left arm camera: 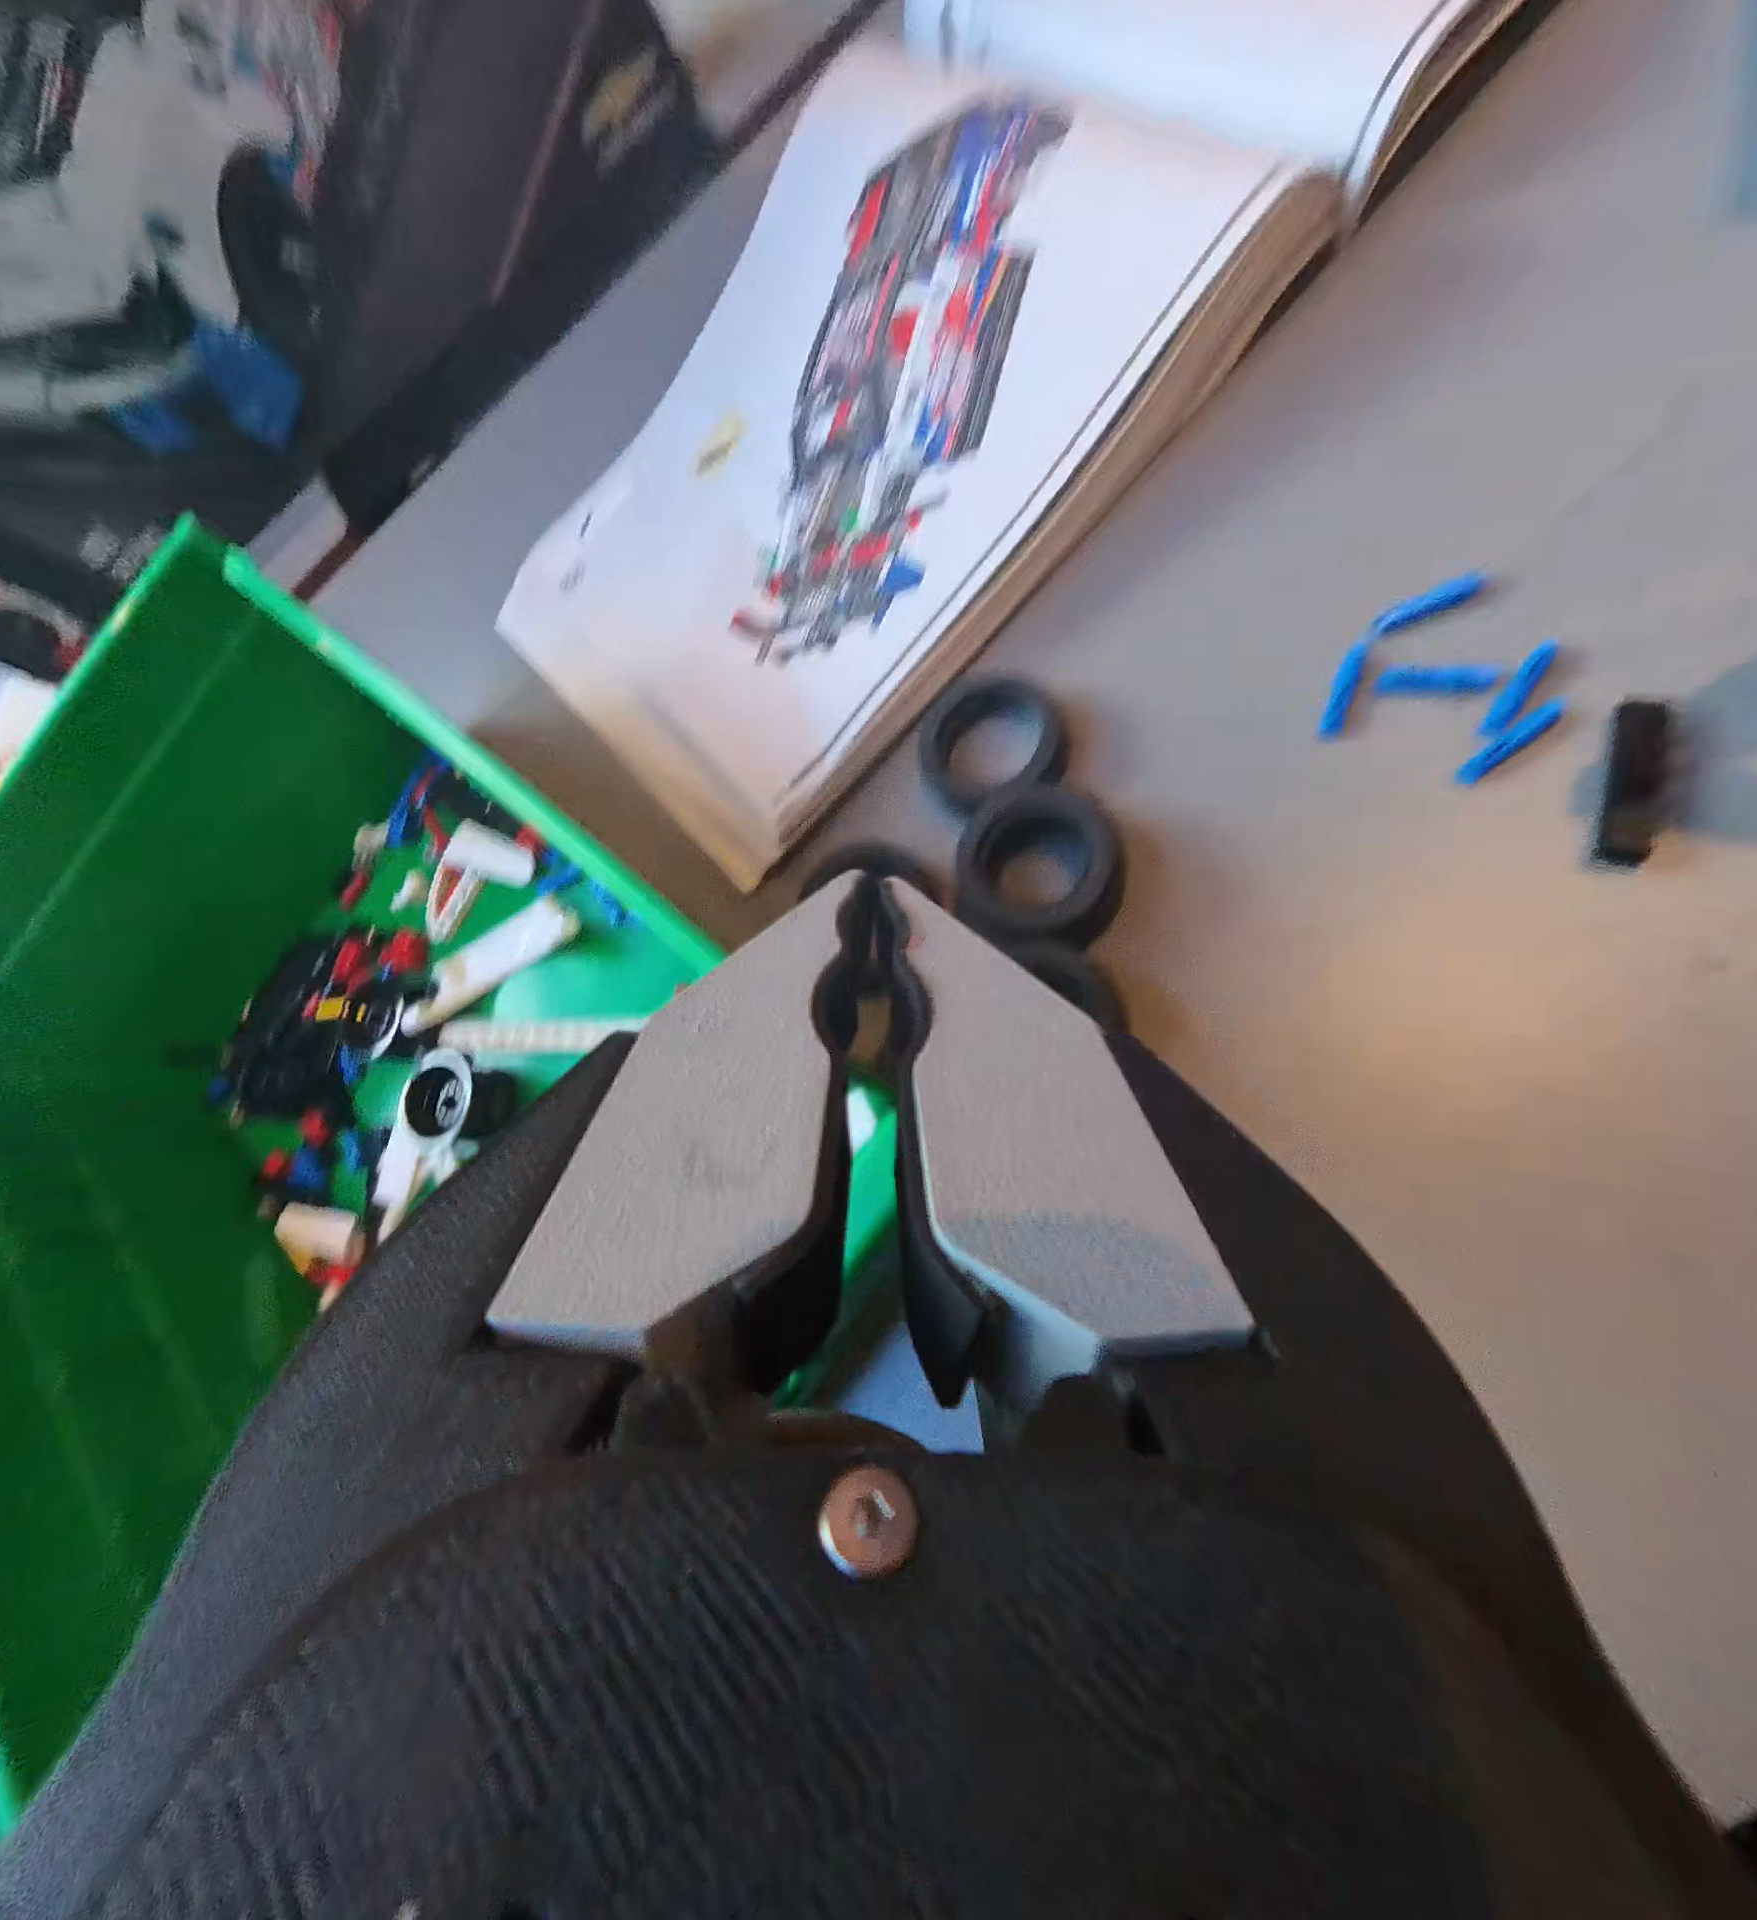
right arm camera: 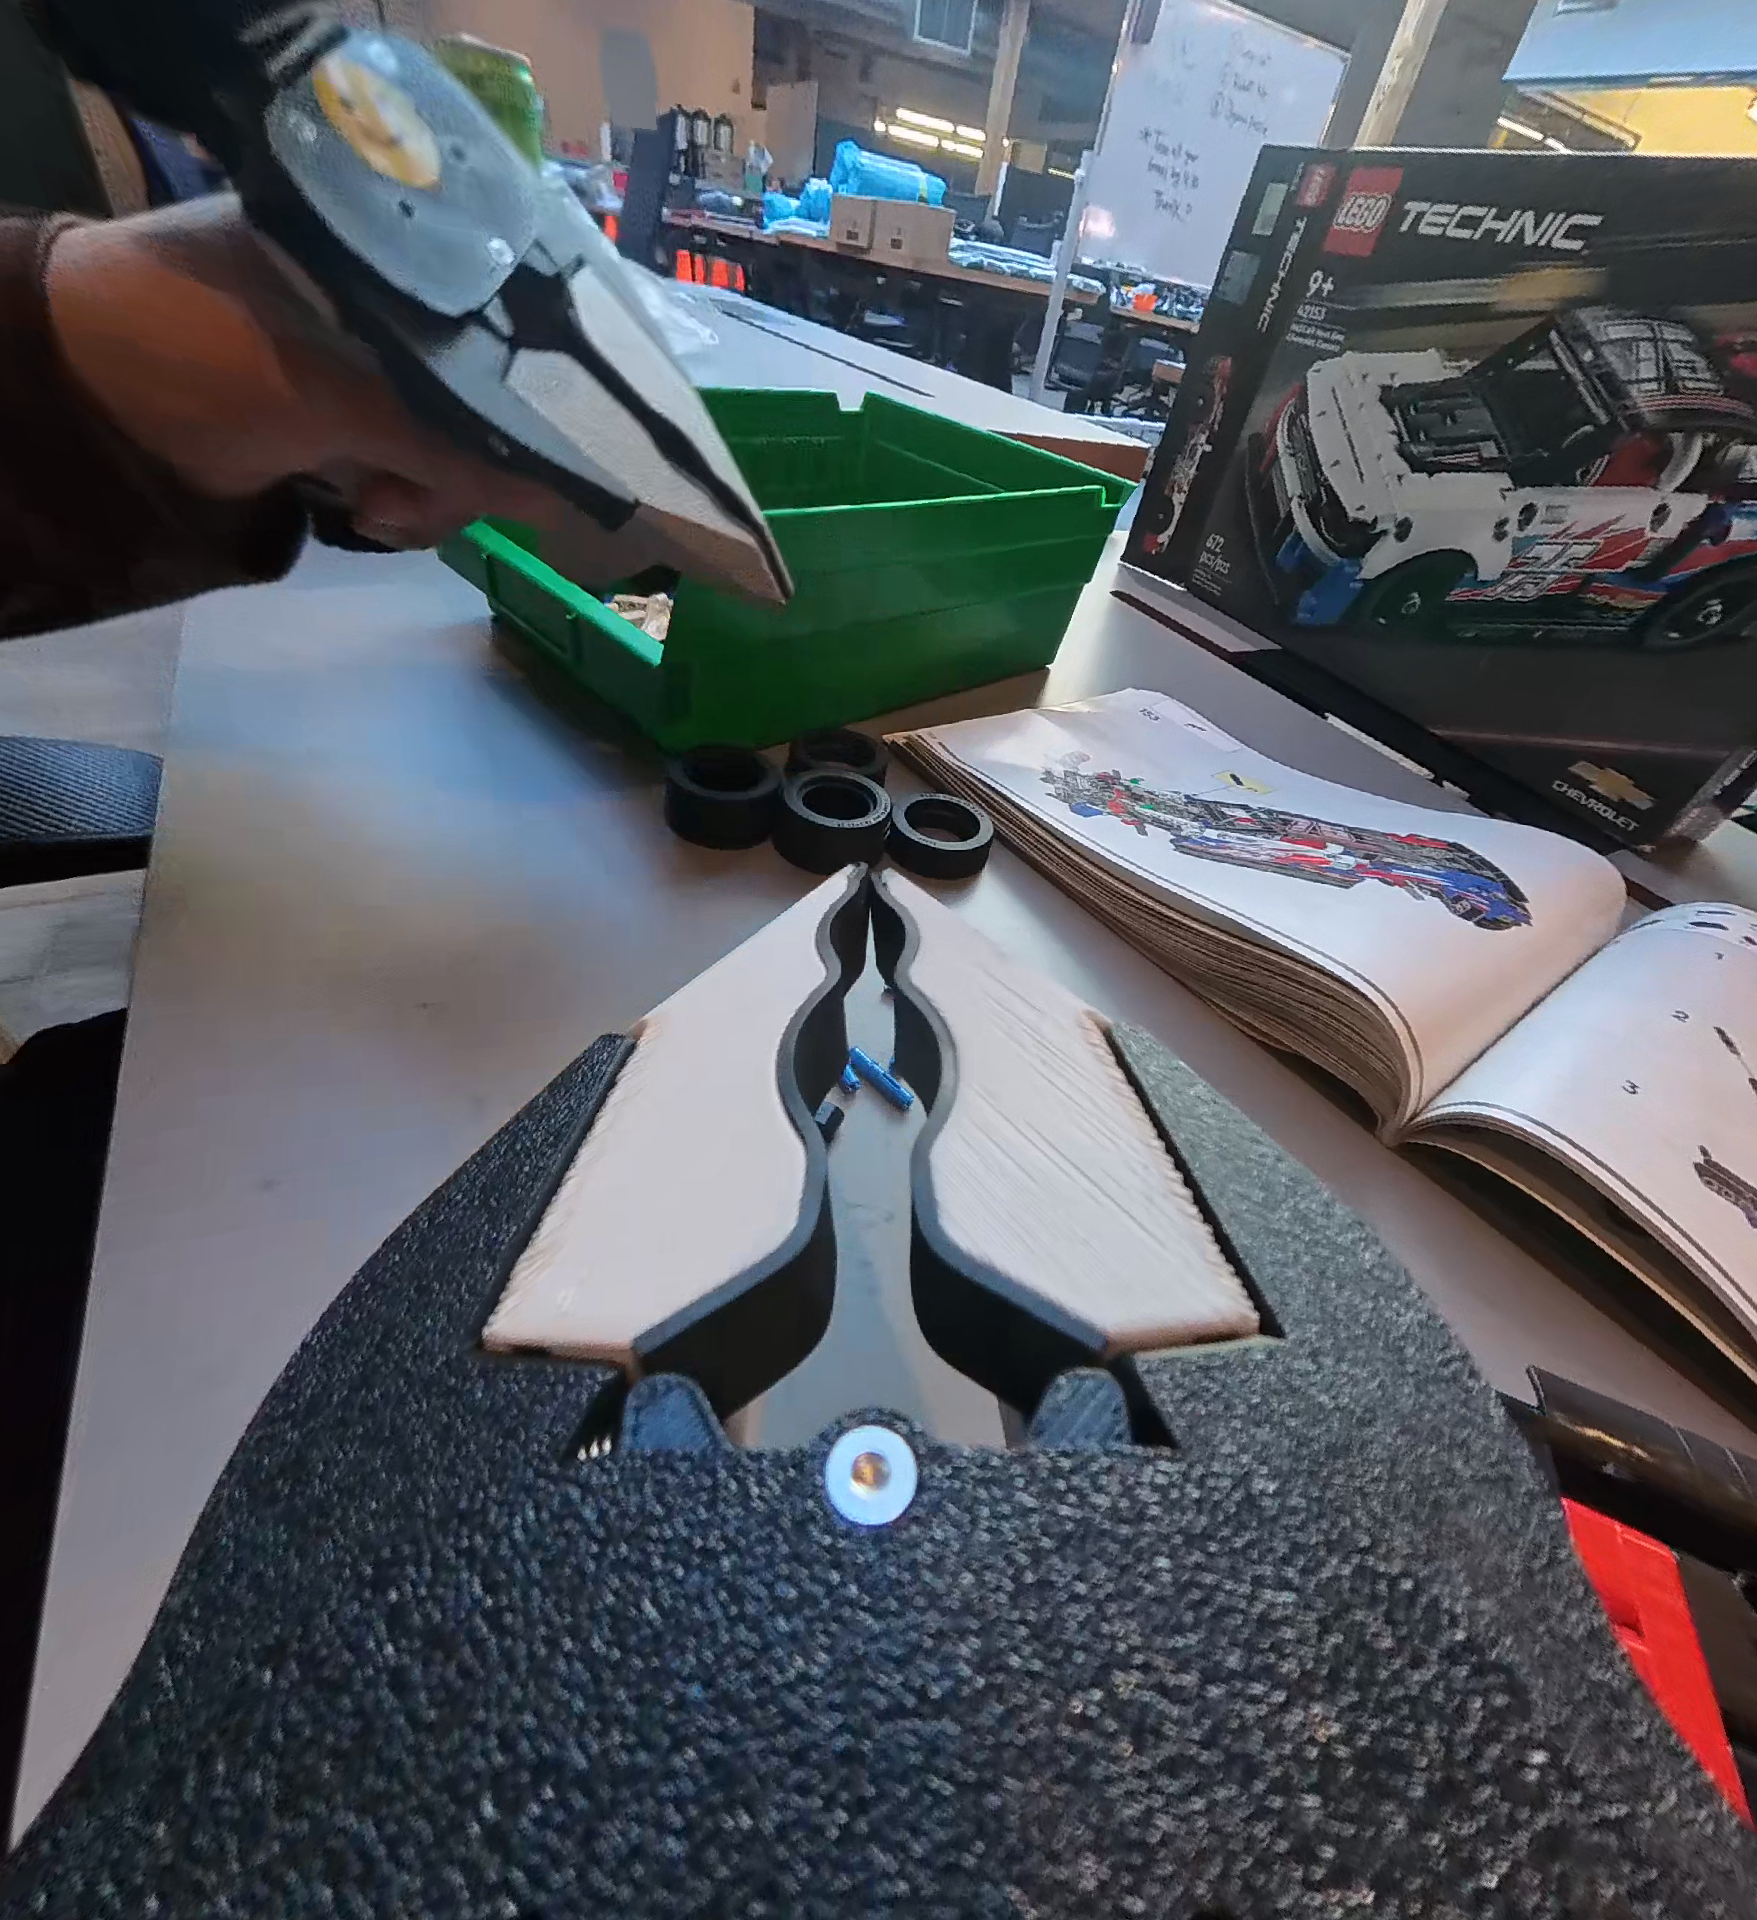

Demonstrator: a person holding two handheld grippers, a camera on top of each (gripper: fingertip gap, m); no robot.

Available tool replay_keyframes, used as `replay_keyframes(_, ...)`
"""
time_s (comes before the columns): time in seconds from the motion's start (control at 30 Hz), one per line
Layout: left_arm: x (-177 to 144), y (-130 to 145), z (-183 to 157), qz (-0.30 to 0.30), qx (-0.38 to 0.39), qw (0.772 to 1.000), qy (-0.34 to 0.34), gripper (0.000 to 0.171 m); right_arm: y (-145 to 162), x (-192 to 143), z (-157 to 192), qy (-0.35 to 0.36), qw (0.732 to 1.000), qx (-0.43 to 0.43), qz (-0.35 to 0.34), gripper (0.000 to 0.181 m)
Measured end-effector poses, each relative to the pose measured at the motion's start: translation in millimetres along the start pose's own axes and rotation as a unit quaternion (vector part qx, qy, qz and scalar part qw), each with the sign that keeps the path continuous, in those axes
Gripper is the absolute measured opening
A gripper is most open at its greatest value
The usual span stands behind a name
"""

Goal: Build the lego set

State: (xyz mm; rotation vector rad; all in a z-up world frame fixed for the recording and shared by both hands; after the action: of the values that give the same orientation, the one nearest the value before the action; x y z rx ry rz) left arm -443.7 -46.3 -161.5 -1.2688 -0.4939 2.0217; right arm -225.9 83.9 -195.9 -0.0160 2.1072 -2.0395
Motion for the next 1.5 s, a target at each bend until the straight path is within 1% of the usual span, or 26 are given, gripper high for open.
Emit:
replay_keyframes(0.07,-11.9,12.6,1.6,-0.020,-0.020,0.999,-0.034,0.000,-0.3,-1.9,-0.2,0.001,1.000,0.006,-0.004,0.000)
replay_keyframes(0.13,-24.0,26.3,3.5,-0.016,-0.037,0.997,-0.061,0.000,-0.2,-4.3,0.4,0.002,1.000,0.009,-0.005,0.000)
replay_keyframes(0.17,-29.1,32.0,4.4,-0.011,-0.049,0.997,-0.065,0.000,-0.1,-5.2,1.4,0.002,1.000,0.006,-0.004,0.000)
replay_keyframes(0.2,-34.0,33.8,3.0,-0.025,-0.060,0.997,-0.052,0.000,0.1,-5.7,2.9,0.001,1.000,0.002,-0.003,0.000)
replay_keyframes(0.27,-46.7,24.4,-8.5,-0.104,-0.084,0.991,0.003,0.000,0.9,-4.6,7.0,0.000,1.000,-0.011,0.004,0.000)
replay_keyframes(0.33,-53.8,6.8,-30.3,-0.187,-0.096,0.974,0.084,0.002,1.7,-2.0,11.3,-0.003,1.000,-0.027,0.013,0.000)
replay_keyframes(0.37,-52.5,-1.2,-44.2,-0.206,-0.086,0.966,0.132,0.006,2.2,-0.7,13.0,-0.005,0.999,-0.033,0.017,0.000)
replay_keyframes(0.4,-48.5,-7.4,-57.5,-0.213,-0.070,0.960,0.167,0.011,2.5,0.4,14.2,-0.006,0.999,-0.038,0.021,0.000)
replay_keyframes(0.47,-34.5,-13.7,-79.1,-0.210,-0.023,0.959,0.190,0.018,2.8,1.3,15.2,-0.006,0.999,-0.042,0.024,0.000)
replay_keyframes(0.53,-18.3,-14.8,-94.1,-0.213,0.026,0.958,0.188,0.024,2.9,1.6,14.4,-0.006,0.999,-0.039,0.025,0.000)
replay_keyframes(0.67,1.8,-16.1,-115.7,-0.246,0.056,0.941,0.227,0.030,2.8,2.1,11.8,-0.005,0.999,-0.030,0.027,0.000)
replay_keyframes(0.7,4.9,-14.1,-119.3,-0.254,0.063,0.938,0.229,0.029,2.9,2.8,11.2,-0.003,0.999,-0.028,0.029,0.000)
replay_keyframes(0.73,6.1,-12.5,-121.7,-0.258,0.076,0.935,0.229,0.025,3.3,3.6,10.7,-0.002,0.999,-0.028,0.033,0.000)
replay_keyframes(0.83,2.7,-12.0,-125.5,-0.277,0.107,0.926,0.232,0.024,3.9,6.7,10.1,0.001,0.999,-0.033,0.040,0.000)
replay_keyframes(0.97,1.4,-11.4,-129.4,-0.279,0.127,0.926,0.223,0.026,3.6,11.7,8.1,0.006,0.998,-0.038,0.043,0.000)
replay_keyframes(1.2,-3.4,-8.4,-141.0,-0.289,0.186,0.920,0.191,0.026,2.6,16.0,3.0,0.017,0.999,-0.031,0.041,0.000)
replay_keyframes(1.3,-2.9,-8.5,-141.7,-0.286,0.188,0.920,0.192,0.026,2.7,16.8,3.3,0.018,0.998,-0.034,0.043,0.000)
replay_keyframes(1.5,-1.6,-9.5,-137.8,-0.283,0.169,0.922,0.202,0.026,2.7,16.9,4.3,0.016,0.998,-0.040,0.042,0.000)
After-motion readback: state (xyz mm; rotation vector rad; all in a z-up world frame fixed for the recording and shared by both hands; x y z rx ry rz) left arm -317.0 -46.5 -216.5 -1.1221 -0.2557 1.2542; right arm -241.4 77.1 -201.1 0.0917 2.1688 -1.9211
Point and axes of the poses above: each gripper's, where its closed fingertips meet, x out along the fingers, y out of its underside, z = x × y across the jaws, the point moved 9 cm from there along -x, back along the fingers, and after that the axes turned 7 degrees about x, right-handed, at the moved point
